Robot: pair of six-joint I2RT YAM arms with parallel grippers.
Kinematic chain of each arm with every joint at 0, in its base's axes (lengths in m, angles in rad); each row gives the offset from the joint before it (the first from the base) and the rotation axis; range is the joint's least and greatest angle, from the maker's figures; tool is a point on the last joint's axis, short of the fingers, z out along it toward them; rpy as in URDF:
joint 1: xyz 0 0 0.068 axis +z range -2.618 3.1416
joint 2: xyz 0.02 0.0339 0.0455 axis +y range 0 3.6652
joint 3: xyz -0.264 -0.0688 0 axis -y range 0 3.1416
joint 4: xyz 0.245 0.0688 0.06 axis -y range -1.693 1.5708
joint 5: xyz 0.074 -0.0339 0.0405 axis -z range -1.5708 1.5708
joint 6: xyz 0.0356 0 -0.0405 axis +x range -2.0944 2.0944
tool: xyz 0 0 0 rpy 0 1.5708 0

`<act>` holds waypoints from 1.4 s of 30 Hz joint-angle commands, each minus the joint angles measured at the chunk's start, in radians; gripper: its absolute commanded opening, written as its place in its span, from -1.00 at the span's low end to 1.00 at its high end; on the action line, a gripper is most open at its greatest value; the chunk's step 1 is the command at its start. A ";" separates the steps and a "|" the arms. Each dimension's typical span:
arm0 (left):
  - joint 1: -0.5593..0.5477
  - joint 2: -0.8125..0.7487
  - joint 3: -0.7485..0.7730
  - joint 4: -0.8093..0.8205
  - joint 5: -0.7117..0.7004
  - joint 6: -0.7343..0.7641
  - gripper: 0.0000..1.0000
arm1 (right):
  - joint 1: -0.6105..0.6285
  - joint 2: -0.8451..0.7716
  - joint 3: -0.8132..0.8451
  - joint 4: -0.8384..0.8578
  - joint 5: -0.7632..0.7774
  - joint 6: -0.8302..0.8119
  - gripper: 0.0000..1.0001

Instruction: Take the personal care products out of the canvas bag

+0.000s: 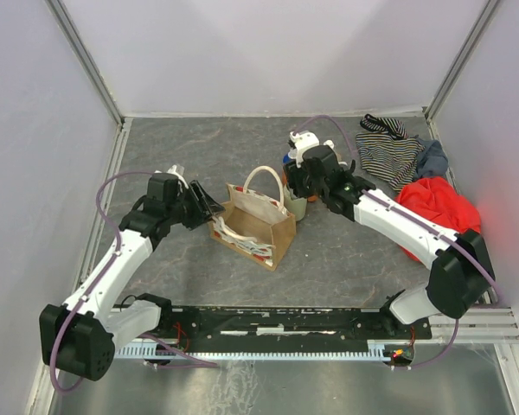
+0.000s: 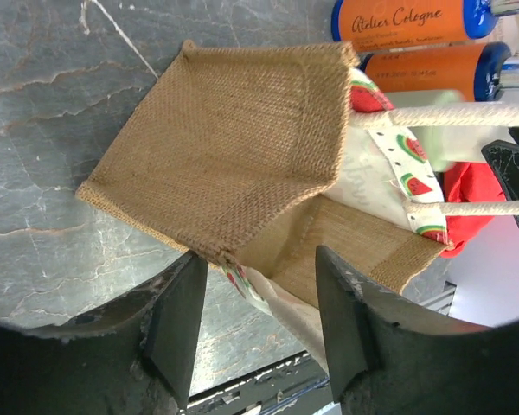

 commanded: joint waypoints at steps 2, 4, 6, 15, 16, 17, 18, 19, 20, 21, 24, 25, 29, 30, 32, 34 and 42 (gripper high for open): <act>-0.001 -0.018 0.083 0.004 -0.048 0.015 0.28 | -0.004 -0.019 0.044 0.121 0.009 0.012 0.38; -0.002 -0.022 0.096 -0.014 -0.061 0.026 0.31 | -0.004 -0.024 0.044 0.114 0.014 0.013 0.49; -0.001 -0.022 0.115 -0.048 -0.091 0.033 0.32 | -0.003 -0.039 0.038 0.108 0.015 0.017 0.58; -0.002 -0.049 0.209 -0.154 -0.183 0.096 0.34 | -0.003 -0.126 0.049 0.041 0.017 0.009 0.68; -0.002 -0.059 0.219 -0.160 -0.198 0.103 0.34 | -0.004 -0.137 0.052 0.033 0.018 0.009 0.68; -0.002 -0.070 0.228 -0.165 -0.219 0.113 0.34 | -0.003 -0.148 0.052 0.026 0.020 0.010 0.69; -0.002 -0.079 0.236 -0.171 -0.246 0.124 0.36 | -0.003 -0.161 0.054 0.020 0.020 0.011 0.70; -0.002 -0.084 0.249 -0.177 -0.263 0.133 0.37 | -0.004 -0.168 0.059 0.010 0.020 0.013 0.70; -0.002 -0.084 0.261 -0.182 -0.274 0.146 0.38 | -0.003 -0.172 0.064 -0.003 0.020 0.015 0.70; -0.001 -0.080 0.273 -0.189 -0.282 0.156 0.39 | -0.003 -0.176 0.074 -0.016 0.020 0.016 0.70; -0.002 -0.052 0.307 -0.204 -0.293 0.183 0.40 | -0.003 -0.179 0.099 -0.056 0.021 0.018 0.70; -0.002 -0.046 0.315 -0.205 -0.294 0.190 0.40 | -0.004 -0.179 0.110 -0.072 0.024 0.018 0.70; -0.001 -0.057 0.333 -0.182 -0.327 0.232 0.40 | -0.003 -0.188 0.135 -0.118 0.041 0.013 0.72; -0.002 -0.066 0.336 -0.174 -0.336 0.245 0.42 | -0.003 -0.193 0.138 -0.129 0.050 0.008 0.74; -0.001 -0.075 0.343 -0.159 -0.360 0.265 0.43 | -0.004 -0.197 0.151 -0.161 0.100 0.003 0.84; -0.001 -0.071 0.358 -0.155 -0.382 0.275 0.45 | -0.003 -0.194 0.182 -0.207 0.163 -0.011 0.90; 0.000 0.005 0.422 -0.104 -0.385 0.334 0.77 | -0.096 -0.064 0.476 -0.482 0.257 -0.008 1.00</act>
